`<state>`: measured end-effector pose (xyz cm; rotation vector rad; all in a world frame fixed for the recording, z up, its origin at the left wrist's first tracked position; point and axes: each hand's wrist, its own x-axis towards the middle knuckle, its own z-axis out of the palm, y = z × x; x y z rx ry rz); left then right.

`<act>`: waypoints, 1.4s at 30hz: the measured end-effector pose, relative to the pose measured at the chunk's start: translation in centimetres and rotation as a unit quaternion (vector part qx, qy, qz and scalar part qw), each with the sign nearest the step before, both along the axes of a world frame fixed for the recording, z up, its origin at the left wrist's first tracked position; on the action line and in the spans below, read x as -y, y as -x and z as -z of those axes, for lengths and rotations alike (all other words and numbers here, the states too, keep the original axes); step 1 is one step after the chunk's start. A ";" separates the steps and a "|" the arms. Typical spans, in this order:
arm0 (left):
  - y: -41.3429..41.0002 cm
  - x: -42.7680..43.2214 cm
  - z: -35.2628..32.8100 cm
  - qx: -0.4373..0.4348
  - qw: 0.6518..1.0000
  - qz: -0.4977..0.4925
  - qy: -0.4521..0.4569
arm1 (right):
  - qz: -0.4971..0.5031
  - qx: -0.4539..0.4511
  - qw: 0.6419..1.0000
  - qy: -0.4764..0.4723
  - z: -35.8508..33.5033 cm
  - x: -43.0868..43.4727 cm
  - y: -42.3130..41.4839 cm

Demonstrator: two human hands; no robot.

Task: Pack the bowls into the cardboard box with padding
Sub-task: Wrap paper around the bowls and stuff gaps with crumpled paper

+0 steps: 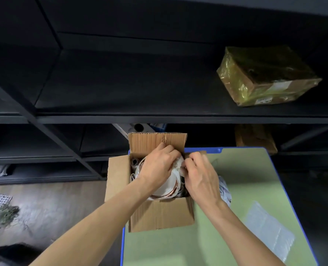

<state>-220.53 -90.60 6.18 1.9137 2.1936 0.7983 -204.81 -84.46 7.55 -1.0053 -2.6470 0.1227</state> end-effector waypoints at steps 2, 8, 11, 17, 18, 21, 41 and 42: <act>-0.2 -0.2 -0.1 0.004 1.000 -0.006 0.002 | -0.037 0.009 0.999 -0.007 0.1 0.4 0.0; -0.4 -0.4 -0.1 -0.055 0.998 -0.006 0.009 | -0.057 0.048 0.997 -0.017 0.4 1.7 -1.1; -0.3 0.2 -0.1 -0.074 0.997 0.010 0.018 | -0.047 0.060 0.997 -0.009 -0.2 1.7 -1.0; -0.7 1.4 -0.9 -0.162 0.986 0.018 0.037 | -0.048 0.117 0.992 0.014 -1.1 2.3 -1.3; -0.7 1.4 -1.0 -0.174 0.984 0.019 0.042 | -0.046 0.129 0.990 0.018 -1.1 2.4 -1.3; -0.9 1.2 -1.0 -0.199 0.977 0.028 0.073 | -0.047 0.144 0.988 0.026 -1.2 2.6 -1.4; -2.8 2.8 -1.7 -0.234 0.961 0.002 0.150 | -0.101 0.122 0.987 0.027 -1.9 2.3 -2.9; -2.8 3.0 -2.0 -0.226 0.964 -0.005 0.140 | -0.104 0.114 0.988 0.030 -2.1 2.3 -3.2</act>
